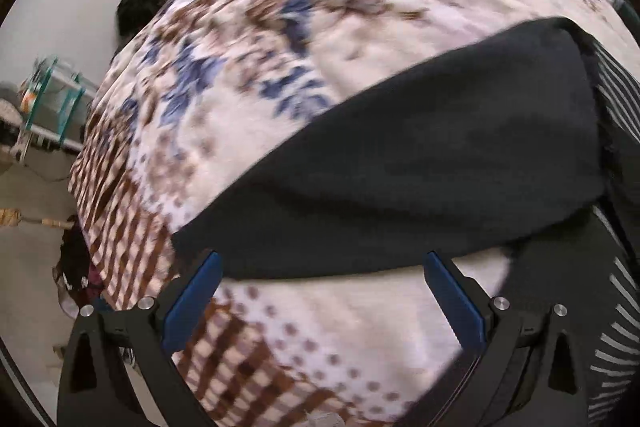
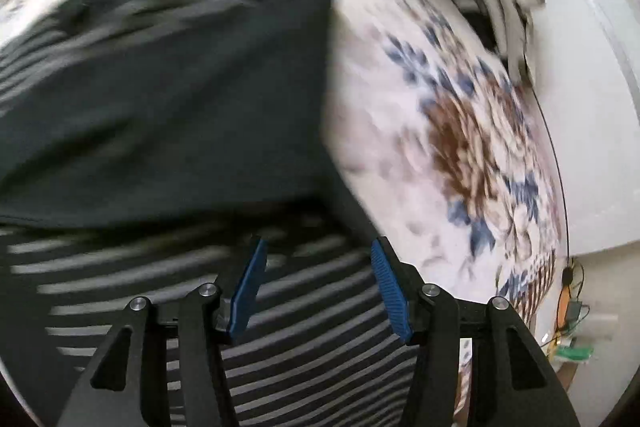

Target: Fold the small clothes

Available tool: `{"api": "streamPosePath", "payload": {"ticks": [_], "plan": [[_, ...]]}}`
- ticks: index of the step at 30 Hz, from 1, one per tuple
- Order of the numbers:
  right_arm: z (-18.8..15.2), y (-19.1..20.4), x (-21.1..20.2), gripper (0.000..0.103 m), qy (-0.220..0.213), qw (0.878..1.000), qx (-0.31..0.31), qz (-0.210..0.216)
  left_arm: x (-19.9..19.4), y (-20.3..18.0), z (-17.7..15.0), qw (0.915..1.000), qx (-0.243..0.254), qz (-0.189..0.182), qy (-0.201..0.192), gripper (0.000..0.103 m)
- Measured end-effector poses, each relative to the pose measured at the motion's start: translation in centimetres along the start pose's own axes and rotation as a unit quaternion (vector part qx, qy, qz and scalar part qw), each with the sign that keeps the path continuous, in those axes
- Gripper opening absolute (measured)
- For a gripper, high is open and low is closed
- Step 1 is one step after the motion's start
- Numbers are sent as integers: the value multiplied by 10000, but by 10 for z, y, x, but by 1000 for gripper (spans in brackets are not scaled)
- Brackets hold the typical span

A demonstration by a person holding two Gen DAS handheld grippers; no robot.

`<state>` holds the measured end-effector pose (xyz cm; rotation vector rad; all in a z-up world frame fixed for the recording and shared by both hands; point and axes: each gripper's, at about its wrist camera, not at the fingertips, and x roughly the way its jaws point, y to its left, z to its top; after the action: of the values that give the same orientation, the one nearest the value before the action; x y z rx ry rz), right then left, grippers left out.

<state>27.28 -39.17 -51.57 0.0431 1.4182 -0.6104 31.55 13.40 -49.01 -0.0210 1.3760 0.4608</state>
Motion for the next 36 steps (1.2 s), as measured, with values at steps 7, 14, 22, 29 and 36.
{"api": "streamPosePath", "payload": {"ticks": [7,14,22,29,36], "plan": [[39,0,38,55,-711,9963,347,-333,-24,-72,19,9976,520,-376,-240,103],[56,-65,65,58,-281,9892,1428,170,-34,-154,75,9889,1011,-1014,-392,103],[31,-86,22,60,-16,9778,1973,700,9,-243,94,9644,2553,-583,-368,53],[13,-74,15,60,-1,9717,2091,1099,-12,-227,98,9623,2432,-753,-961,5],[25,-69,39,60,-14,9790,1805,943,-28,-199,131,9747,1640,-1156,-982,5]]}}
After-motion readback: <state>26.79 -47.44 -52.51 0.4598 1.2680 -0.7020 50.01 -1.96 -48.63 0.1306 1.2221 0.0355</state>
